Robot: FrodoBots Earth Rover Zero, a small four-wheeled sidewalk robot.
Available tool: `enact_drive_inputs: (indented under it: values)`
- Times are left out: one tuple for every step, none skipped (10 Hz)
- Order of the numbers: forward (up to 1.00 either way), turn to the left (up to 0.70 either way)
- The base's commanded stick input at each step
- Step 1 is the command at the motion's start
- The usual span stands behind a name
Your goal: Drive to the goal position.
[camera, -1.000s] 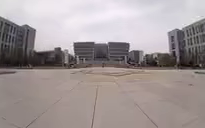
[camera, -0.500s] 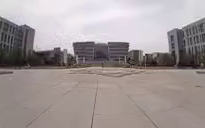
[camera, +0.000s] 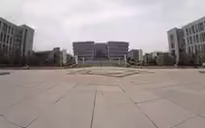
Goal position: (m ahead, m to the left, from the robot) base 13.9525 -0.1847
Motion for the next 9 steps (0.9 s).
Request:
enact_drive_inputs:
  values:
    - [0.70, 0.01]
    - [0.70, 0.01]
    - [0.70, 0.01]
    - [0.70, 0.01]
    - [0.70, 0.01]
    - [0.70, 0.01]
    - [0.70, 0.01]
    - [0.70, 0.01]
    - [0.70, 0.01]
